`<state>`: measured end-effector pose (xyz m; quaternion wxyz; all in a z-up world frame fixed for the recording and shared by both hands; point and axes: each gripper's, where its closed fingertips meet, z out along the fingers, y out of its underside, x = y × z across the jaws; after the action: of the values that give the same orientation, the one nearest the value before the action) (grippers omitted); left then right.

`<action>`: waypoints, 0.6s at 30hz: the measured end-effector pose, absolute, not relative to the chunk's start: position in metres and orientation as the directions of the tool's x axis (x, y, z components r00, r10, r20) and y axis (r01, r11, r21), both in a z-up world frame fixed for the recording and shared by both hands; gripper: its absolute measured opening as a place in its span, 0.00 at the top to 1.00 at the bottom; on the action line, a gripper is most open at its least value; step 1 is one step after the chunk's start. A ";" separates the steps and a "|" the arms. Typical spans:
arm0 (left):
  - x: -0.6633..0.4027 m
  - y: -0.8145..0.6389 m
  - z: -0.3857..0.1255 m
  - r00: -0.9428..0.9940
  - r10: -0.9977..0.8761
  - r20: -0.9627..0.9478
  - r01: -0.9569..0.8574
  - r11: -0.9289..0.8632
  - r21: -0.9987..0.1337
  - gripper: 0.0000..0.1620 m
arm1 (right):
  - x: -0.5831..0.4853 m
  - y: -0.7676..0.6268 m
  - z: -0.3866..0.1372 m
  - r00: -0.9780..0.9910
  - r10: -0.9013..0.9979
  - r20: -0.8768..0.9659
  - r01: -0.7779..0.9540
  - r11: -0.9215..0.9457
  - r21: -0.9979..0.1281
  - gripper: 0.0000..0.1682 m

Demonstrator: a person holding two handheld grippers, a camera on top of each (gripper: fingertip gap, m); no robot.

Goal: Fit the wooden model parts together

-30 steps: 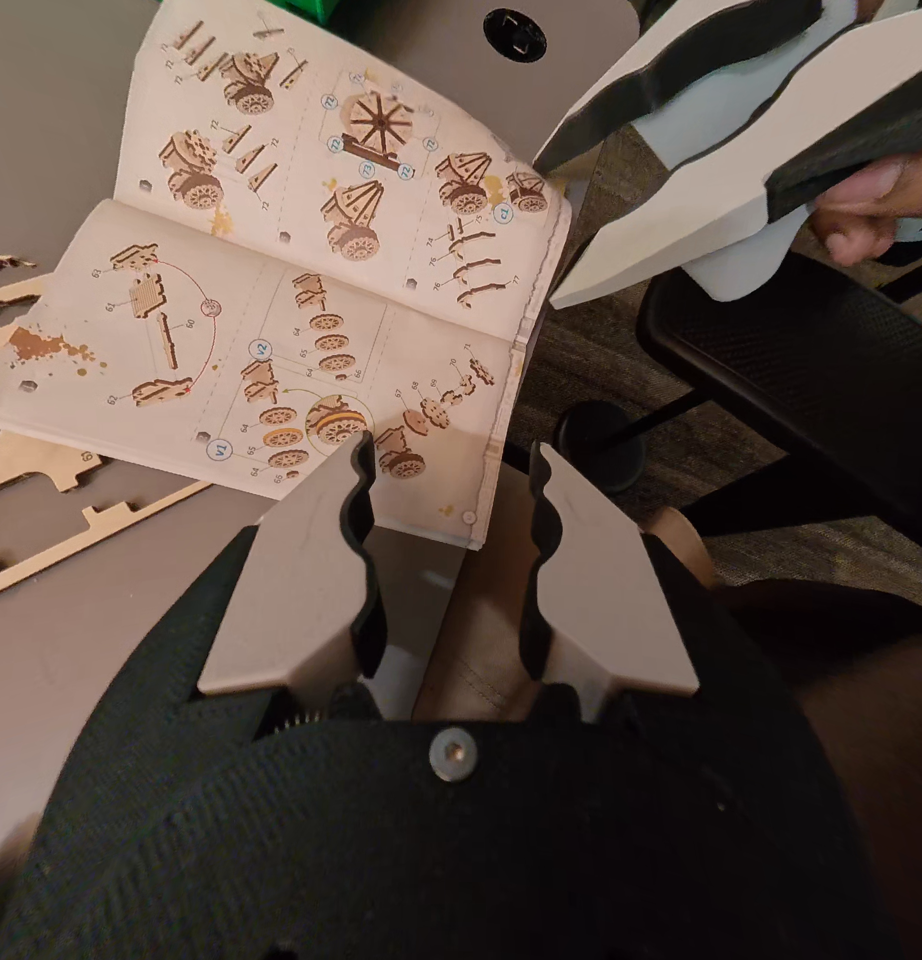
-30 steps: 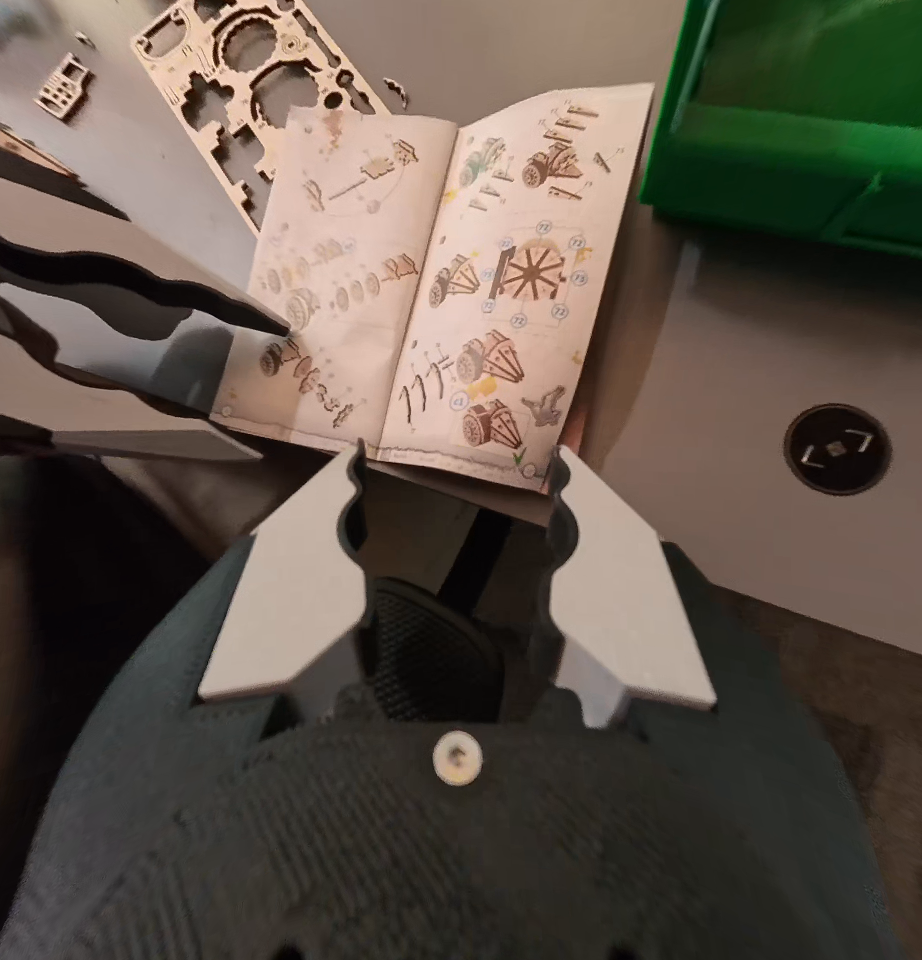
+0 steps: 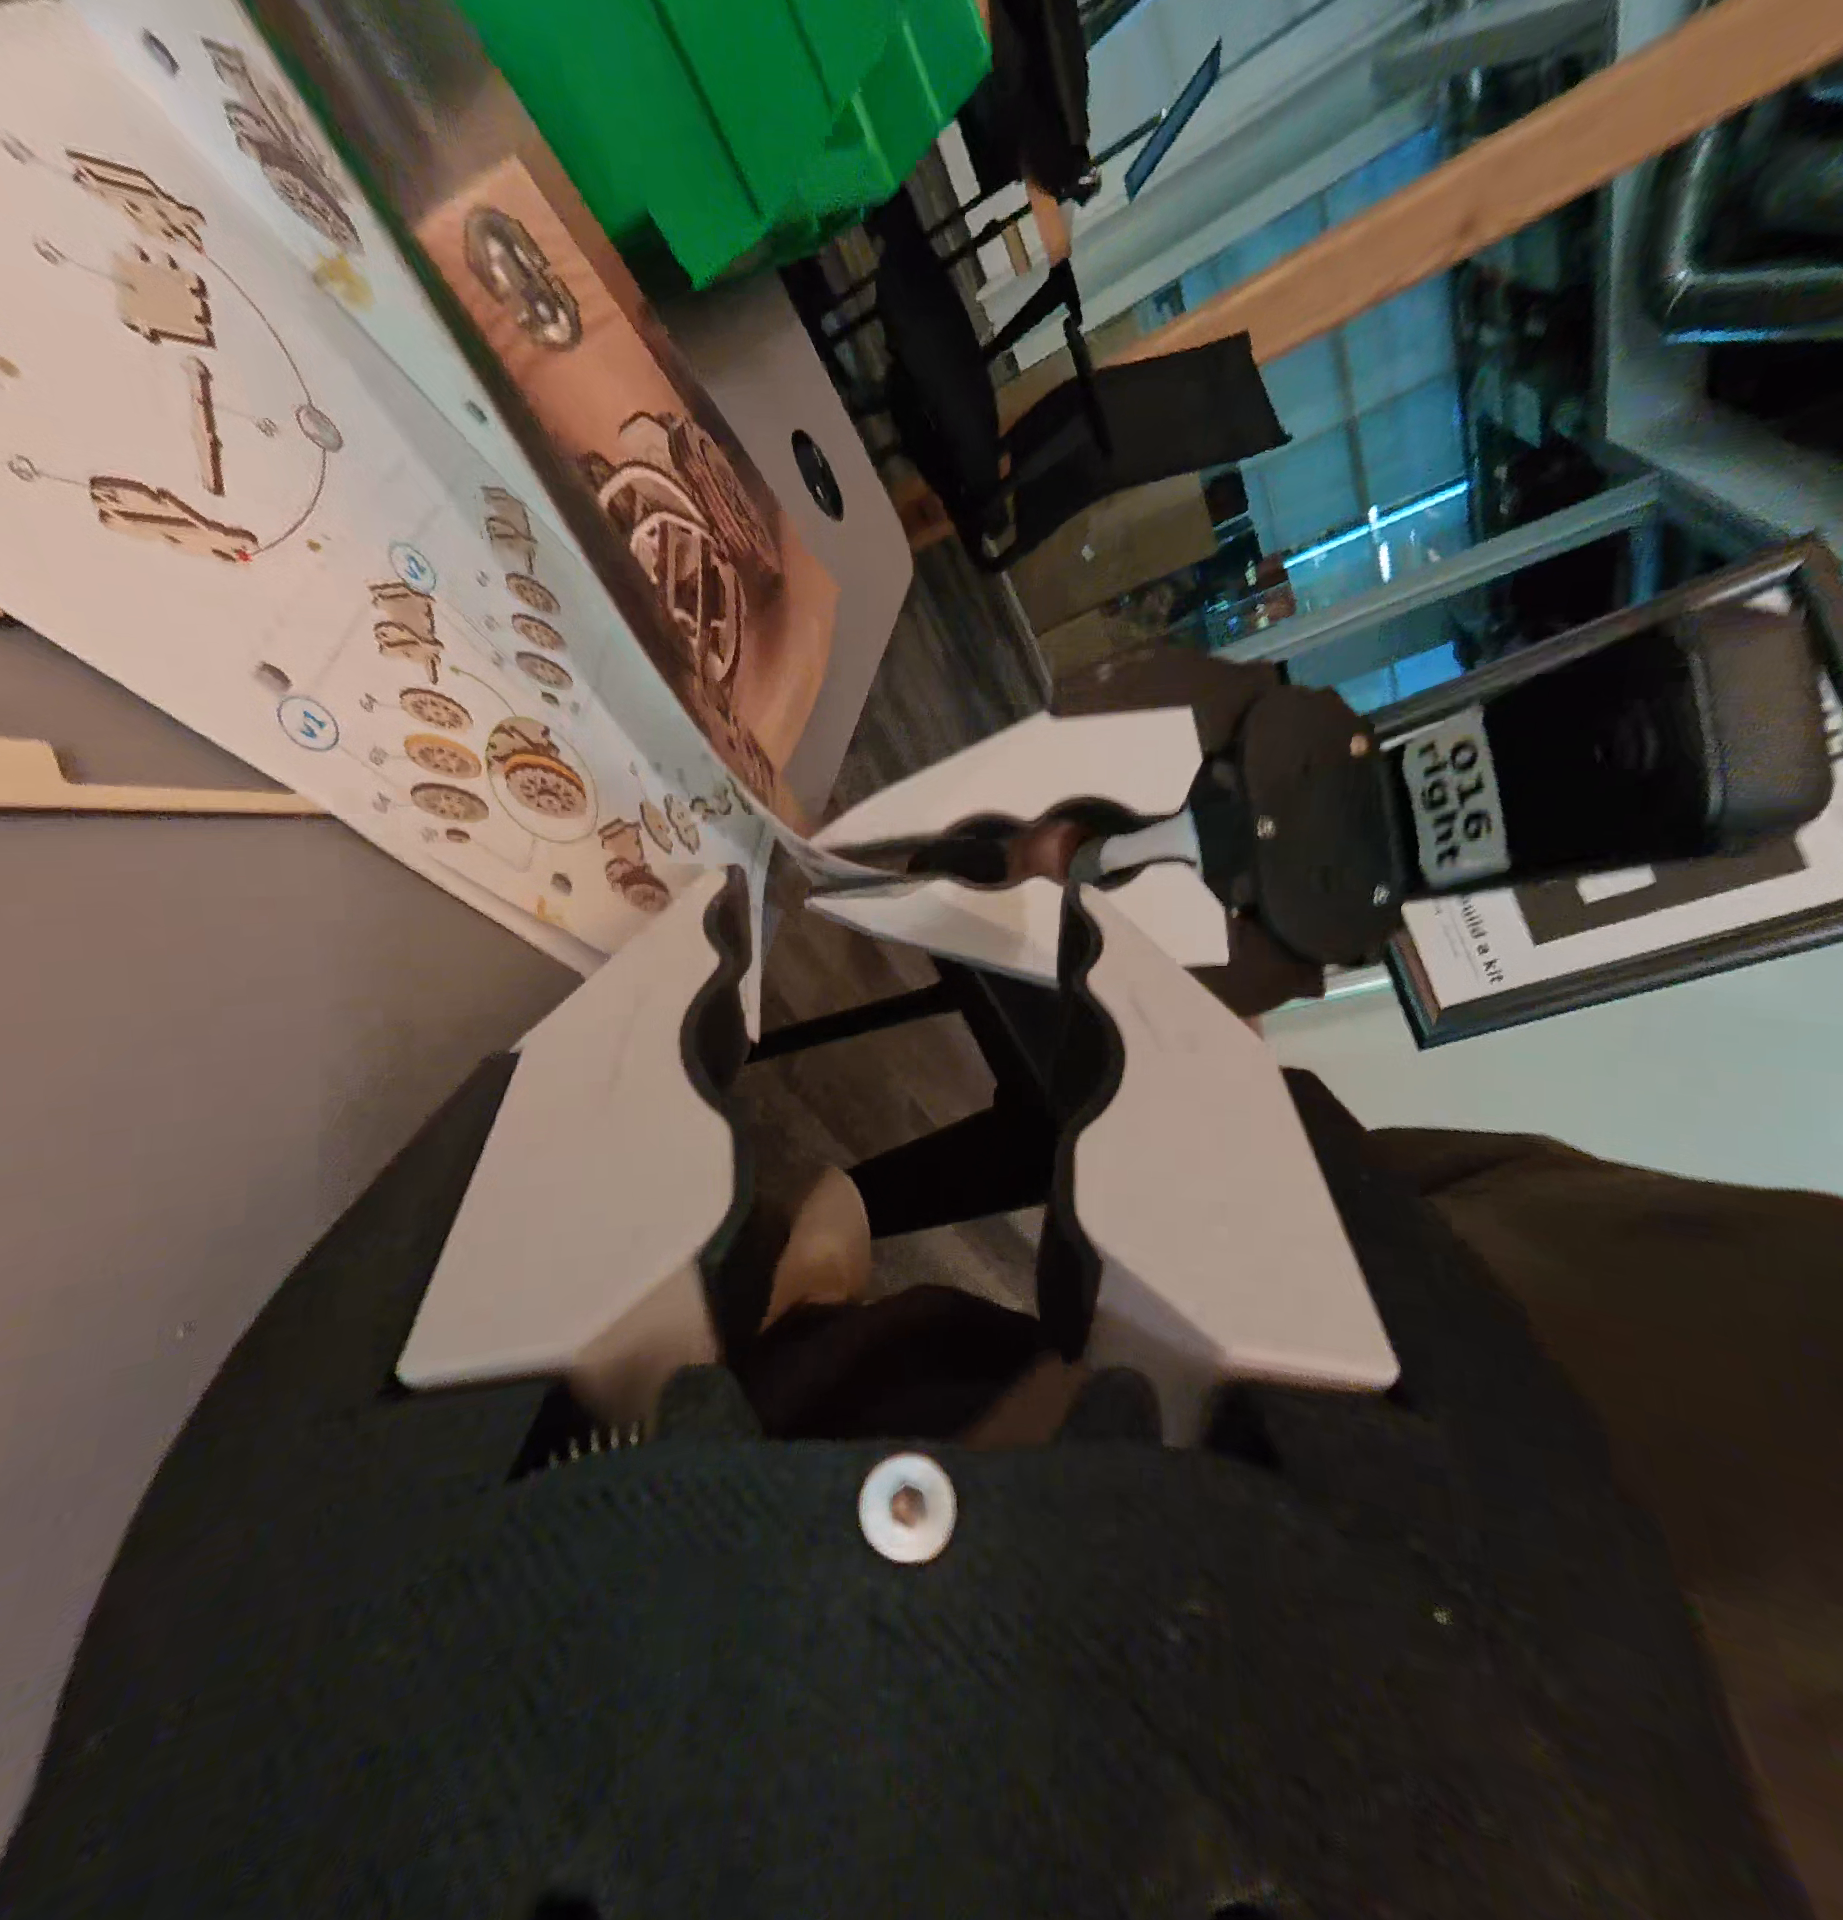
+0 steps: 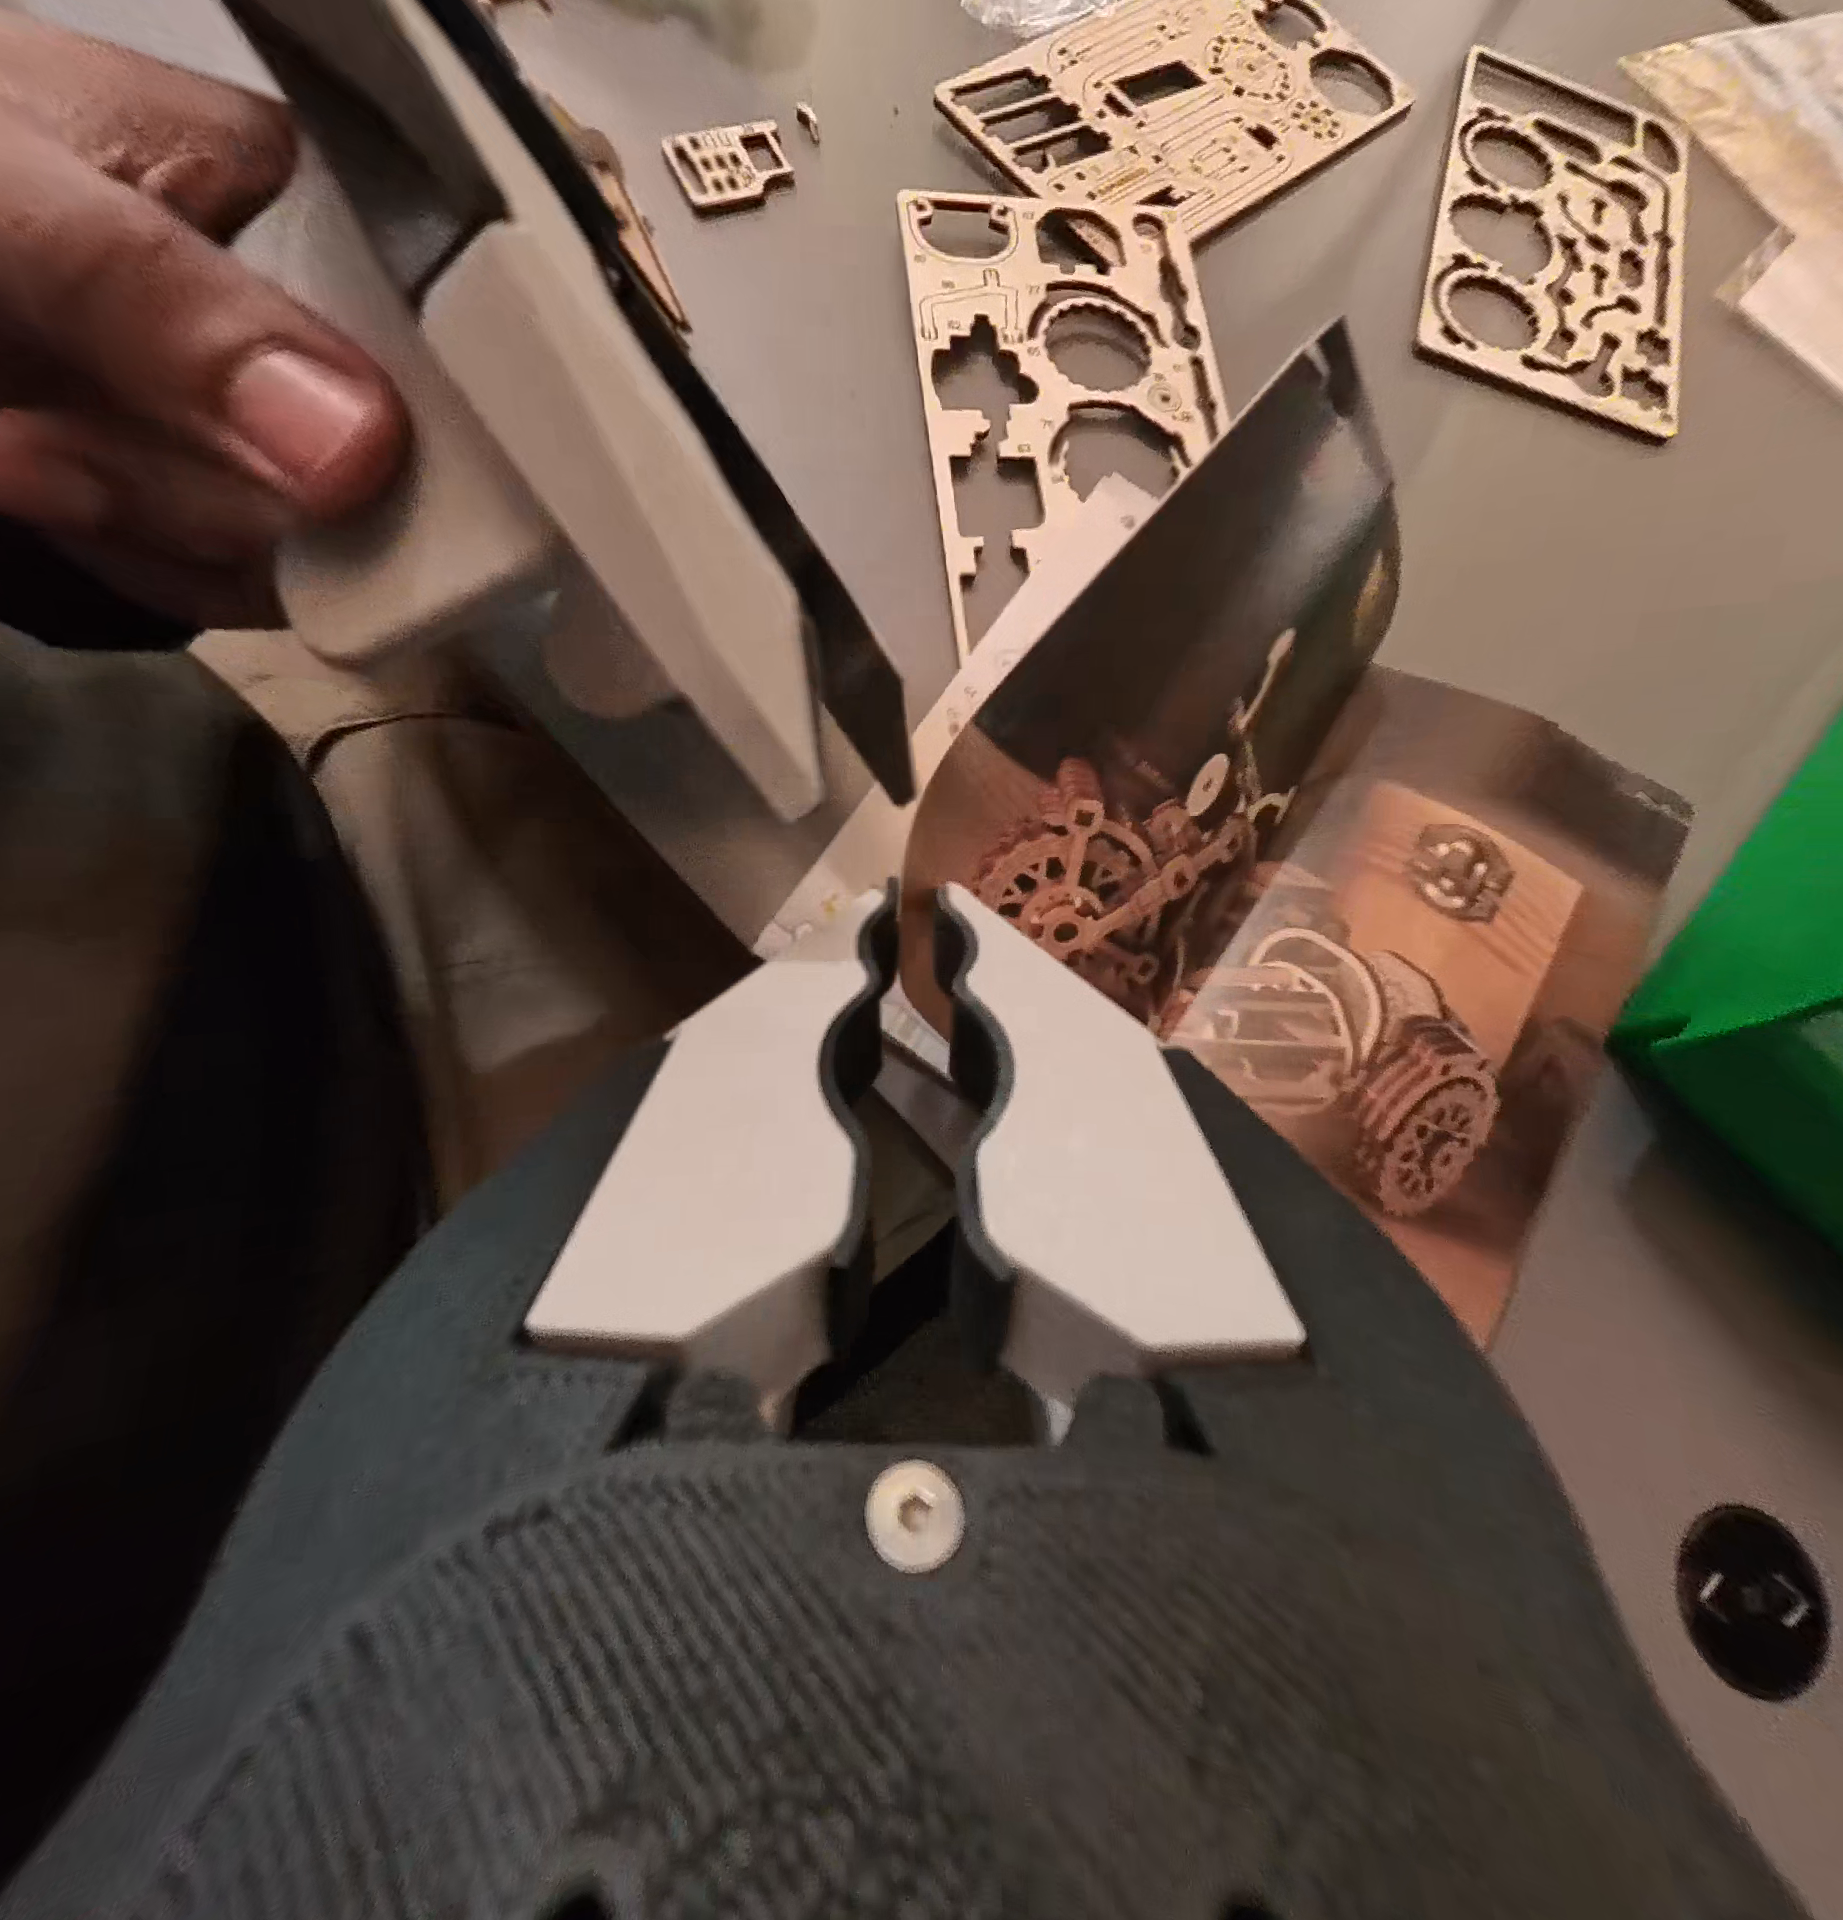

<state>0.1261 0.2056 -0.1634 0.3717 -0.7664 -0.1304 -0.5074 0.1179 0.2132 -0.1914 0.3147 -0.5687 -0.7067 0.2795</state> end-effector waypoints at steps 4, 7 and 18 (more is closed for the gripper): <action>0.127 0.213 -0.156 0.365 -0.181 0.913 0.619 -0.685 -0.384 0.64 | 0.118 0.215 -0.181 -0.135 0.982 0.129 0.579 0.184 -0.794 1.00; 0.121 0.215 -0.151 0.359 -0.192 0.913 0.639 -0.663 -0.390 0.65 | 0.119 0.223 -0.165 -0.075 0.994 0.084 0.510 0.111 -0.853 1.00; 0.110 0.220 -0.150 0.599 -0.228 0.767 0.522 -0.615 -0.591 0.66 | 0.128 0.235 -0.133 -0.075 0.942 -0.327 0.352 -0.282 -0.893 1.00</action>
<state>0.1104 0.2199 -0.1495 0.4287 -0.7848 -0.0936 -0.4376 0.1283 0.2354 -0.1333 0.2885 -0.6157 -0.5252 0.5116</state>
